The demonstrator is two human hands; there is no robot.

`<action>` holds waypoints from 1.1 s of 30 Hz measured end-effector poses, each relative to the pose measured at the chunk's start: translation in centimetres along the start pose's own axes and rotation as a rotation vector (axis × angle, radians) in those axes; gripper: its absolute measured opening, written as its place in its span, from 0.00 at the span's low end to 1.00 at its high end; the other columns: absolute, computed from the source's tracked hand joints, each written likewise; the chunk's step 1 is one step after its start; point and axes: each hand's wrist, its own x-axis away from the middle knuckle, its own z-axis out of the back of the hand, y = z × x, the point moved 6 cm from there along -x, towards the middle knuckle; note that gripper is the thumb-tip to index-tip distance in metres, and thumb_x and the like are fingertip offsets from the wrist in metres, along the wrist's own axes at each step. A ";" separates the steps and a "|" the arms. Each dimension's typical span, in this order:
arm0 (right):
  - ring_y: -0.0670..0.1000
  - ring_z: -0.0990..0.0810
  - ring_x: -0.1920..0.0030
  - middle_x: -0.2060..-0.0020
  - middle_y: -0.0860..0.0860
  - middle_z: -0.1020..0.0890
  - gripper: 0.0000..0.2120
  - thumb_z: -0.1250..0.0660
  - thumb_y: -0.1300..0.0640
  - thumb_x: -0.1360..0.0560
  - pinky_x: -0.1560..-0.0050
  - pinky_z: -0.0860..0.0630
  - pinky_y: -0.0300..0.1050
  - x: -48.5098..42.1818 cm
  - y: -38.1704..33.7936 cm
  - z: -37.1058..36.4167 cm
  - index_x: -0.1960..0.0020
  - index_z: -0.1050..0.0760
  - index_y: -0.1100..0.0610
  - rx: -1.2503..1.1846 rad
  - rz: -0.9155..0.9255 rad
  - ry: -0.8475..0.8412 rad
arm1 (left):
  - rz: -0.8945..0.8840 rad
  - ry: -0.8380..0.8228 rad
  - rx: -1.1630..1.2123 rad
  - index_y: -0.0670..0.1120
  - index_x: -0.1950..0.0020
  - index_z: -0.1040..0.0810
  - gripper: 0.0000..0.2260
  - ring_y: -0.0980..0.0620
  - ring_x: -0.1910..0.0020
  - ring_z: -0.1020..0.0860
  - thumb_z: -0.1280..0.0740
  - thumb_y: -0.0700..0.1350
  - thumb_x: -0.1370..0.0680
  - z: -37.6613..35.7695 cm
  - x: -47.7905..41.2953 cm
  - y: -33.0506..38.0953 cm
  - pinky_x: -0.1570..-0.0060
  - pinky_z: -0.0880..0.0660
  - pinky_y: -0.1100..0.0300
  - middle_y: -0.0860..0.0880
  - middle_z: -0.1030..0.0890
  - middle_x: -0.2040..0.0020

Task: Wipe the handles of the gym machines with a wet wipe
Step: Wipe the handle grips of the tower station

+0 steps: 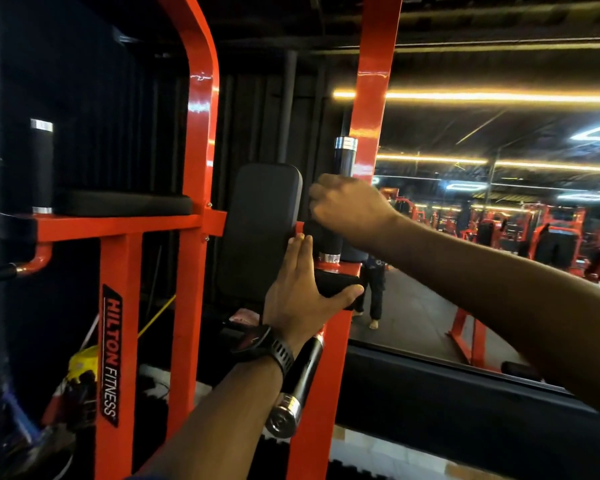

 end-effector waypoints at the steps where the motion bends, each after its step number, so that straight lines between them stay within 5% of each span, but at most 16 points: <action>1: 0.57 0.24 0.41 0.43 0.56 0.23 0.11 0.38 0.62 0.21 0.43 0.23 0.52 0.0 -1.1 -0.6 0.41 0.22 0.60 0.013 0.046 -0.057 | 0.003 0.006 0.007 0.53 0.18 0.54 0.51 0.53 0.20 0.46 0.32 0.72 0.31 0.0 0.0 0.0 0.31 0.30 0.48 0.53 0.53 0.17; 3: 0.57 0.25 0.41 0.43 0.55 0.23 0.11 0.40 0.61 0.20 0.41 0.25 0.52 0.3 -2.7 -1.0 0.40 0.23 0.59 0.030 0.129 -0.139 | 0.007 0.015 0.016 0.53 0.19 0.53 0.51 0.51 0.21 0.42 0.31 0.71 0.31 0.1 0.1 0.1 0.33 0.29 0.48 0.53 0.51 0.18; 7: 0.53 0.24 0.43 0.44 0.53 0.22 0.11 0.35 0.59 0.22 0.45 0.24 0.47 0.4 -1.3 -0.8 0.41 0.22 0.57 -0.084 0.005 -0.103 | 0.022 0.001 0.019 0.53 0.18 0.56 0.53 0.52 0.20 0.46 0.32 0.73 0.32 -0.1 -0.1 0.0 0.31 0.30 0.46 0.53 0.54 0.17; 11: 0.51 0.21 0.54 0.56 0.50 0.19 0.04 0.26 0.58 0.30 0.59 0.23 0.43 2.3 -3.1 -1.7 0.56 0.18 0.54 -0.098 0.075 0.015 | 0.015 0.019 0.029 0.52 0.18 0.54 0.53 0.52 0.20 0.45 0.30 0.71 0.32 -0.1 0.2 -0.1 0.32 0.30 0.49 0.52 0.52 0.17; 16: 0.57 0.26 0.38 0.41 0.56 0.22 0.13 0.35 0.63 0.25 0.44 0.22 0.54 3.9 -1.7 -2.4 0.42 0.21 0.59 -0.228 0.043 0.172 | 0.027 0.015 0.012 0.53 0.18 0.56 0.53 0.52 0.20 0.46 0.33 0.74 0.33 -0.3 -0.1 -0.4 0.32 0.29 0.48 0.53 0.54 0.18; 23: 0.53 0.25 0.46 0.46 0.55 0.23 0.12 0.31 0.64 0.26 0.53 0.20 0.52 6.4 -1.2 -2.9 0.43 0.20 0.59 -0.557 -0.055 0.239 | 0.030 0.008 0.012 0.52 0.18 0.56 0.53 0.54 0.20 0.48 0.33 0.74 0.32 -0.4 0.0 -0.3 0.30 0.30 0.48 0.53 0.55 0.17; 28: 0.55 0.23 0.45 0.45 0.58 0.21 0.13 0.35 0.63 0.25 0.45 0.23 0.49 6.7 1.2 -2.8 0.42 0.19 0.61 -0.744 -0.269 0.315 | 0.028 0.018 0.007 0.52 0.18 0.56 0.53 0.55 0.20 0.50 0.33 0.74 0.32 -0.3 -0.1 -0.4 0.29 0.32 0.50 0.54 0.55 0.17; 33: 0.52 0.20 0.45 0.45 0.52 0.19 0.12 0.37 0.57 0.22 0.48 0.21 0.48 6.9 -0.2 -3.1 0.42 0.19 0.55 -0.571 -0.086 0.363 | 0.022 0.008 0.003 0.53 0.18 0.57 0.53 0.56 0.20 0.51 0.34 0.74 0.32 -0.3 0.0 -0.3 0.28 0.32 0.48 0.55 0.56 0.18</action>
